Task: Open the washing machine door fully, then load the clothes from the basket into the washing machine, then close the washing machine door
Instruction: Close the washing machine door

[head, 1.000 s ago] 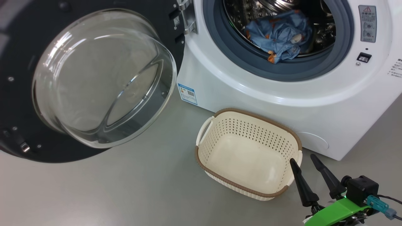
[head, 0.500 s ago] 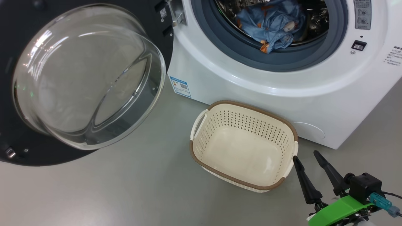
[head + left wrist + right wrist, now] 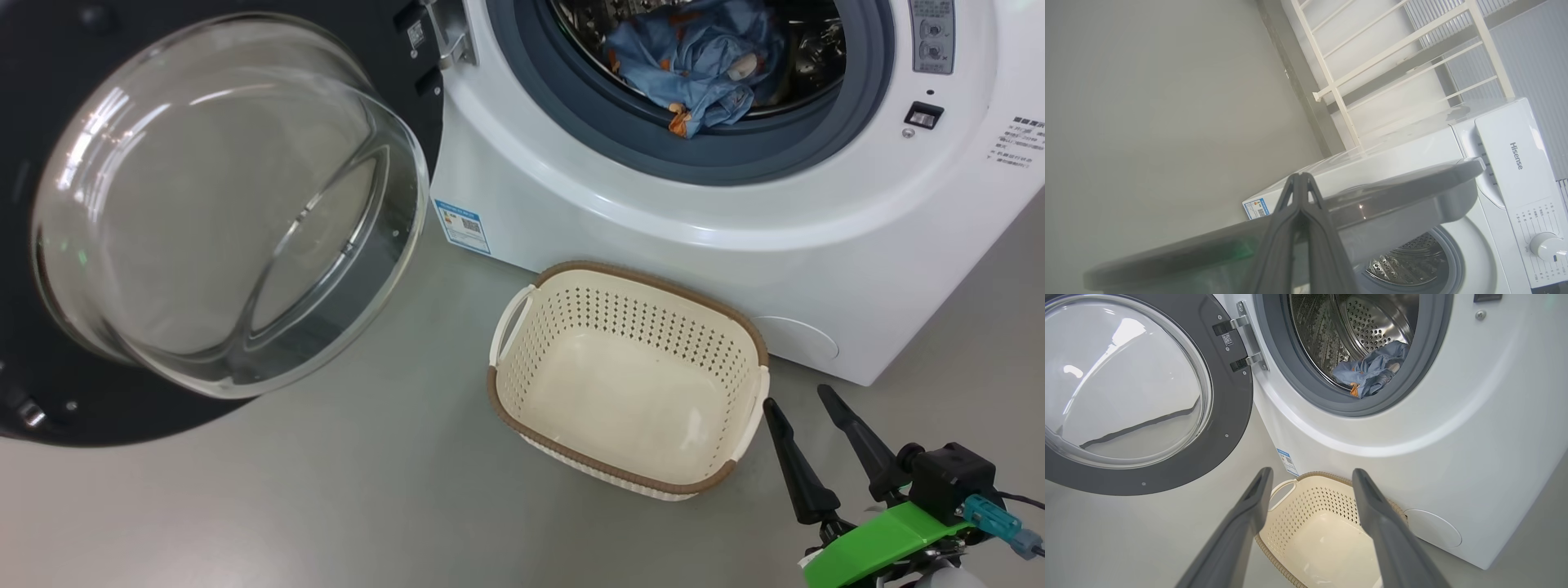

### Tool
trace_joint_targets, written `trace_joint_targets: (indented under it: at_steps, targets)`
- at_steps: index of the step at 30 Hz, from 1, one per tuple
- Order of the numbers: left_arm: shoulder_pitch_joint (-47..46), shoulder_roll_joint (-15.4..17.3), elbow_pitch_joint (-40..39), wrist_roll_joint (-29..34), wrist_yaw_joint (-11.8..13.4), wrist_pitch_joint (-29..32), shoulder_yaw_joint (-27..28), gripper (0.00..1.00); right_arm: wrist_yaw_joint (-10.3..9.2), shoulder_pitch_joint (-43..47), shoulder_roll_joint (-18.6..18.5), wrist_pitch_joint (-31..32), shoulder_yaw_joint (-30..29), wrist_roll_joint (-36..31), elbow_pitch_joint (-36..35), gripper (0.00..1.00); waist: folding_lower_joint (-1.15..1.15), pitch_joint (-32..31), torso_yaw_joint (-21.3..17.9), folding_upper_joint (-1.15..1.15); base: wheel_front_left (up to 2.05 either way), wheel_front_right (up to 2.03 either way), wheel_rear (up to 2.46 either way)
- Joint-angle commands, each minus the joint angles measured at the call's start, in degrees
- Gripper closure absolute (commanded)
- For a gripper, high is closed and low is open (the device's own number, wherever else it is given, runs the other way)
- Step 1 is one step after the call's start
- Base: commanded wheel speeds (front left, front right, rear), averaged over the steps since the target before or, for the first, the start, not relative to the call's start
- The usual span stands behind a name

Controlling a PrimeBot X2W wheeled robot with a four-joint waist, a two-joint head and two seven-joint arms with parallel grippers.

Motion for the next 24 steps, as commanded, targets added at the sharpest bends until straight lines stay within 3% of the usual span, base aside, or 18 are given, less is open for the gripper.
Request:
trace_joint_targets:
  at_steps: [1, 24]
  targets:
    - [0.1, 2.6, -1.7, -0.7, -0.2, 2.7, 0.6, 1.00, 0.09, -1.1, -0.4, -0.3, 1.1, -0.6, -1.3, 0.00, 0.00, -0.4, 0.0, 0.00, 0.00, 0.00, 0.00]
    - [3.4, 1.7, -10.4, -5.6, -0.2, 22.7, -1.6, 1.00, 0.09, 2.4, 1.5, -0.3, -0.1, 0.2, -1.5, 0.00, 0.00, -5.8, -0.4, 0.00, 0.00, 0.00, 0.00]
